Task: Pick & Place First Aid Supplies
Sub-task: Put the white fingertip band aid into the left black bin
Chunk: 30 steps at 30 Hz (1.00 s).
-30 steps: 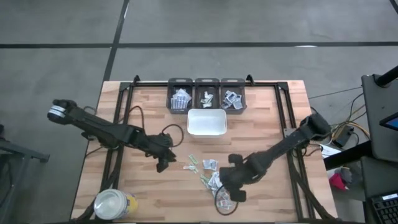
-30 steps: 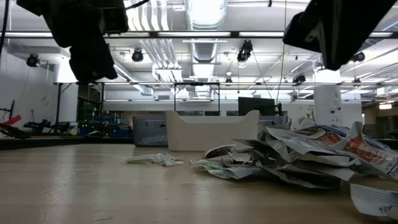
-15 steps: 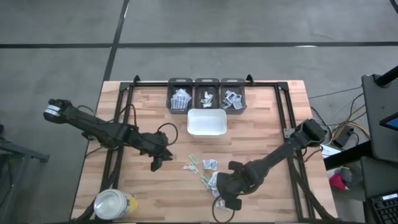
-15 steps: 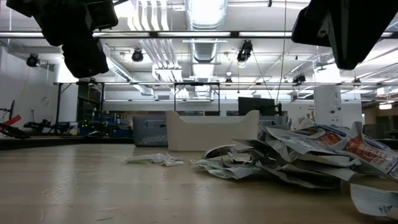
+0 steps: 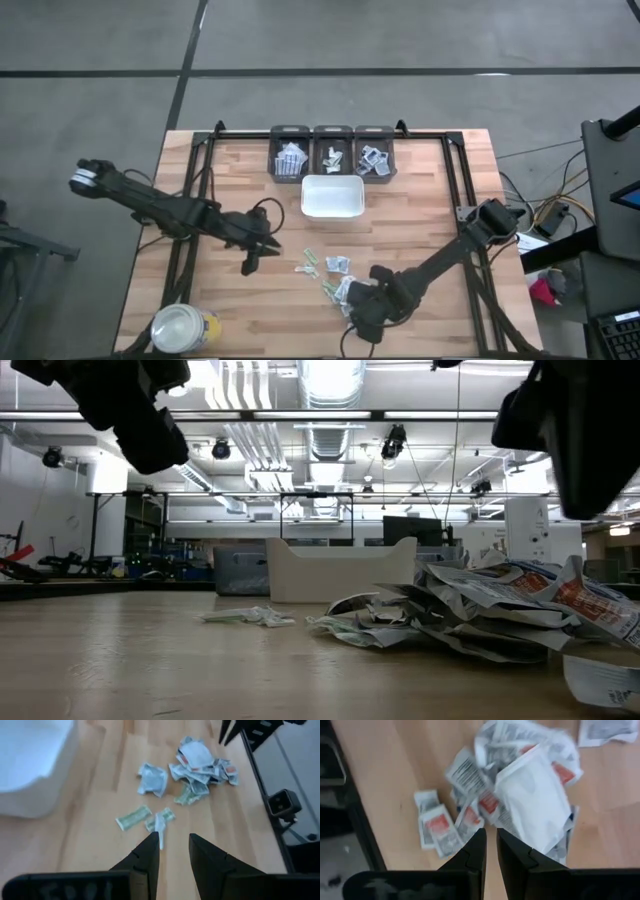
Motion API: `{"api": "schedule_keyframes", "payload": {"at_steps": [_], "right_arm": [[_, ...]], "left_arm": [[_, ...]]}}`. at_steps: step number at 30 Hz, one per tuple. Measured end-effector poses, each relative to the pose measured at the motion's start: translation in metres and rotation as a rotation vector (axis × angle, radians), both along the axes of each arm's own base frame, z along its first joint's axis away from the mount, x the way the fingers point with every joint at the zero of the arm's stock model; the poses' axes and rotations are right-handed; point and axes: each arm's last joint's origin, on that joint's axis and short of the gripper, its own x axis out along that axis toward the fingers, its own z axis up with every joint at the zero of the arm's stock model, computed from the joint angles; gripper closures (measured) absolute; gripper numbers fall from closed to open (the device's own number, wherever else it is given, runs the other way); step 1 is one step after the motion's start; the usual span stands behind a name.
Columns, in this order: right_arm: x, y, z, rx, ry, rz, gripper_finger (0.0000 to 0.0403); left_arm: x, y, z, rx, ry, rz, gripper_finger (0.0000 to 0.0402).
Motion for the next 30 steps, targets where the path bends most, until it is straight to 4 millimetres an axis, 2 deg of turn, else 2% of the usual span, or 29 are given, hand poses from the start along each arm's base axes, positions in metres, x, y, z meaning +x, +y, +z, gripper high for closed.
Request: {"api": "schedule_keyframes", "payload": {"at_steps": [6, 14, 21, 30], "right_arm": [[-0.002, 0.002, 0.003, 0.011, -0.010, -0.046, 0.0360], [-0.002, 0.002, 0.003, 0.009, -0.010, -0.036, 0.0360], [-0.003, 0.002, 0.004, 0.008, -0.003, 0.012, 0.0360], [-0.009, -0.001, 0.002, 0.008, 0.084, -0.006, 0.0360]], "left_arm": [[-0.010, 0.005, 0.013, 0.039, -0.090, 0.048, 0.0303], [-0.043, 0.008, 0.028, 0.048, -0.224, 0.081, 0.0303], [-0.069, 0.010, 0.025, 0.044, -0.270, 0.110, 0.0303], [-0.086, 0.017, 0.015, 0.068, -0.290, 0.125, 0.0303]]}}
